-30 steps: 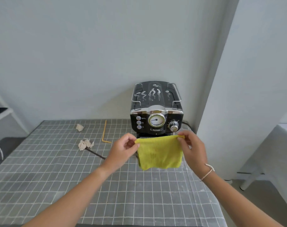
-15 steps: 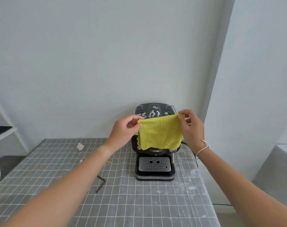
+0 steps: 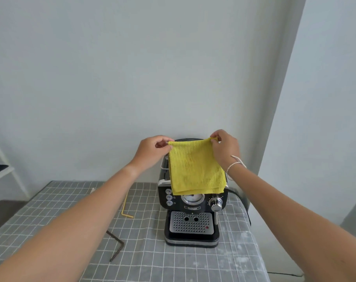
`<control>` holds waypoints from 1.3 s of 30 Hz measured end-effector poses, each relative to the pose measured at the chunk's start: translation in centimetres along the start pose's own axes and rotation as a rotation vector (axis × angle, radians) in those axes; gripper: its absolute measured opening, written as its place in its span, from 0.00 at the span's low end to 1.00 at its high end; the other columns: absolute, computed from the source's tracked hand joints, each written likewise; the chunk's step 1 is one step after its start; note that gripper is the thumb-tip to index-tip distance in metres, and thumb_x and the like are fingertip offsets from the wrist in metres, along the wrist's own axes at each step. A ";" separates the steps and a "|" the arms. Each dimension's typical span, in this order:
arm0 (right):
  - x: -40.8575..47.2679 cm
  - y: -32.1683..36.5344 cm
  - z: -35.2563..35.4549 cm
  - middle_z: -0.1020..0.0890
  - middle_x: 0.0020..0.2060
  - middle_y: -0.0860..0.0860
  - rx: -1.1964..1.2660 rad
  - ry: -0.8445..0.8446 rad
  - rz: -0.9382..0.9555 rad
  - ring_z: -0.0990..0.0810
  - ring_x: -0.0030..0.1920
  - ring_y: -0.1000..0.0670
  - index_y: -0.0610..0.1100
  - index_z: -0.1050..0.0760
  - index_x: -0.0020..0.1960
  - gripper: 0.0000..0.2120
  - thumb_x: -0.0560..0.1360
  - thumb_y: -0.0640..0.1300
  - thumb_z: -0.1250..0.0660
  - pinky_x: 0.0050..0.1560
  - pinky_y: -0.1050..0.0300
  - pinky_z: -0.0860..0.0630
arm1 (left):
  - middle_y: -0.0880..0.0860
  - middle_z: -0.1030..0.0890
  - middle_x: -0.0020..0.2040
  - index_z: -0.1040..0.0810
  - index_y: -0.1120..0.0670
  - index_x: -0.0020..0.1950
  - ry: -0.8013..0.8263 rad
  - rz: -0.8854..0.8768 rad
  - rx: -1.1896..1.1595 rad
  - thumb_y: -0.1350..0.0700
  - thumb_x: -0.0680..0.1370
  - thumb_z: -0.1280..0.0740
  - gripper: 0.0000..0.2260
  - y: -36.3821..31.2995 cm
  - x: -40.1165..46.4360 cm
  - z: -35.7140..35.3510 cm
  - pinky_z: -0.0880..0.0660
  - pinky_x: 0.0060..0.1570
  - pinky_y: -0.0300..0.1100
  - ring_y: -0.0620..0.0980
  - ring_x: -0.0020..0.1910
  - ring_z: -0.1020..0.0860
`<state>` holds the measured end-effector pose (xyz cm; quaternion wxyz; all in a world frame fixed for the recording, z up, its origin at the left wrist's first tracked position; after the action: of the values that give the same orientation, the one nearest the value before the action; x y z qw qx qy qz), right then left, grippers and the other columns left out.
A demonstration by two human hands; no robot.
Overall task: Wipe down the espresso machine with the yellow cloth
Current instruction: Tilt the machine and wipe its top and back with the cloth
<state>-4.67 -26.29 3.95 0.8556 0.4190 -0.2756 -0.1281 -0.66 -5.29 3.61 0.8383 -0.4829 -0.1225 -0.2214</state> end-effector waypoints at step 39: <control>2.6 -1.3 -10.0 0.45 0.76 0.52 -0.327 0.496 0.118 0.50 0.76 0.52 0.46 0.41 0.74 0.23 0.80 0.42 0.49 0.73 0.58 0.51 | 0.51 0.20 0.61 0.19 0.54 0.57 0.307 0.075 0.007 0.48 0.82 0.52 0.23 9.8 11.0 -6.3 0.39 0.61 0.32 0.47 0.64 0.27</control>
<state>3.26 -21.86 -1.11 0.9589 0.2773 -0.0578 -0.0147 13.70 -9.25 -2.38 0.8567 -0.4445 0.0242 -0.2606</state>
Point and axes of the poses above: each hand's wrist, its own x-axis towards the middle knuckle, its own z-axis out of the back of the hand, y = z × x, the point moved 2 cm from there along x, towards the middle knuckle
